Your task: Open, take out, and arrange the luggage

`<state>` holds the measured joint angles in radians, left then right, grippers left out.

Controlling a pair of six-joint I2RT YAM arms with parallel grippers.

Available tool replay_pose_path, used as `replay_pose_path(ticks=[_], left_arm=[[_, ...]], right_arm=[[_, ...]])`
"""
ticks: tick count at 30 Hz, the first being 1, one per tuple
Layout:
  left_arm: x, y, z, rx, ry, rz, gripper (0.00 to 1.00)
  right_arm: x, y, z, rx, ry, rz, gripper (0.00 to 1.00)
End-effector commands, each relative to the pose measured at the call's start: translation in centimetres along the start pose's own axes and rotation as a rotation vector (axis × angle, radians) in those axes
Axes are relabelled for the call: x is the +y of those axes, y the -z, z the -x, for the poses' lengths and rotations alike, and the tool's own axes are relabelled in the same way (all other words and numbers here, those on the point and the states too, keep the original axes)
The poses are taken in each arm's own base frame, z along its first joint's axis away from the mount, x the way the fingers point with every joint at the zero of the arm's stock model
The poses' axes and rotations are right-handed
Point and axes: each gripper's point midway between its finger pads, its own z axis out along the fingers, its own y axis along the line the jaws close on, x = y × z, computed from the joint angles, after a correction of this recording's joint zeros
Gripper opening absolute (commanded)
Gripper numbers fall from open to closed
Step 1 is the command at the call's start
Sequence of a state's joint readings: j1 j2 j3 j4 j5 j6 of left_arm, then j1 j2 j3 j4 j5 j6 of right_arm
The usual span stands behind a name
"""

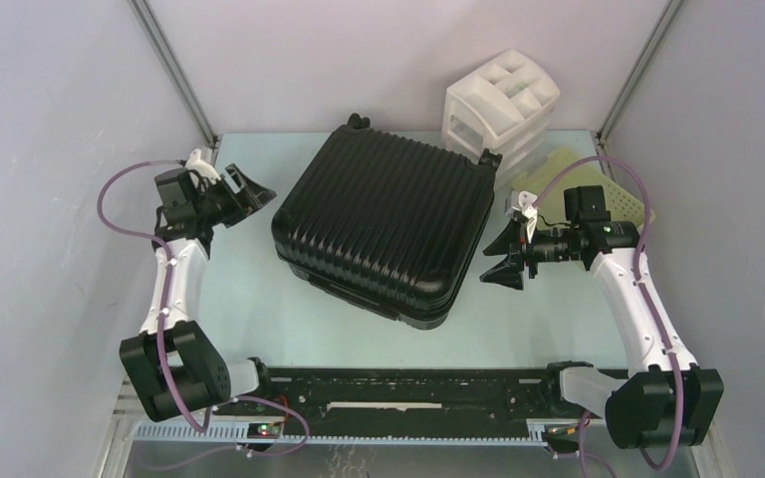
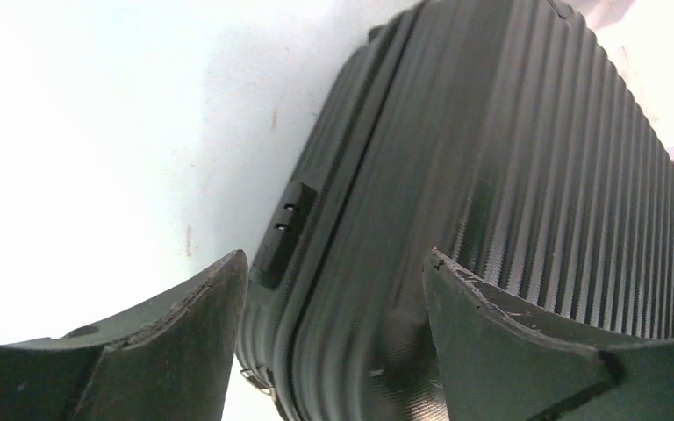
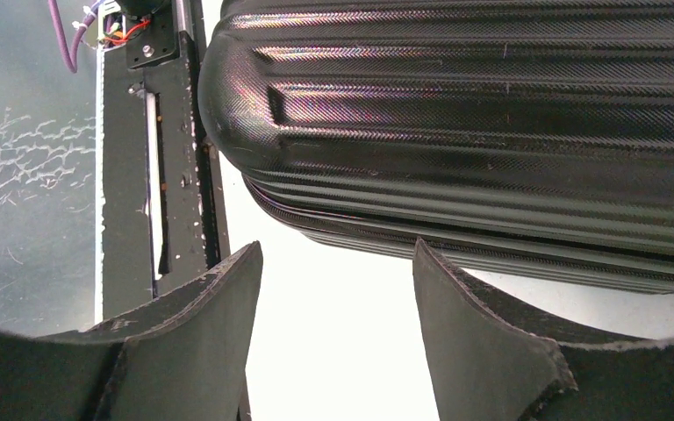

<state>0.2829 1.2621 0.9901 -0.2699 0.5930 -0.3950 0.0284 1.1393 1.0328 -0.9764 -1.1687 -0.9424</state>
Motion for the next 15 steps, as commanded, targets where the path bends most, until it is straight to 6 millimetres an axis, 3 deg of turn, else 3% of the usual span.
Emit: replay_pose_path(ticks=[1, 4, 9, 15], left_arm=[[1.8, 0.7, 3.4, -0.108, -0.012, 0.072, 0.72], [3.5, 0.2, 2.5, -0.077, 0.001, 0.114, 0.62], [4.5, -1.1, 0.4, 0.009, 0.043, 0.097, 0.38], [5.7, -2.2, -1.7, 0.098, 0.078, 0.119, 0.28]], right_arm=[[-0.1, 0.0, 0.0, -0.015, 0.015, 0.010, 0.72], [-0.2, -0.1, -0.1, -0.010, 0.009, 0.011, 0.72], [-0.3, -0.2, -0.4, -0.004, 0.003, 0.011, 0.72], [-0.5, -0.2, -0.5, 0.001, 0.004, 0.007, 0.72]])
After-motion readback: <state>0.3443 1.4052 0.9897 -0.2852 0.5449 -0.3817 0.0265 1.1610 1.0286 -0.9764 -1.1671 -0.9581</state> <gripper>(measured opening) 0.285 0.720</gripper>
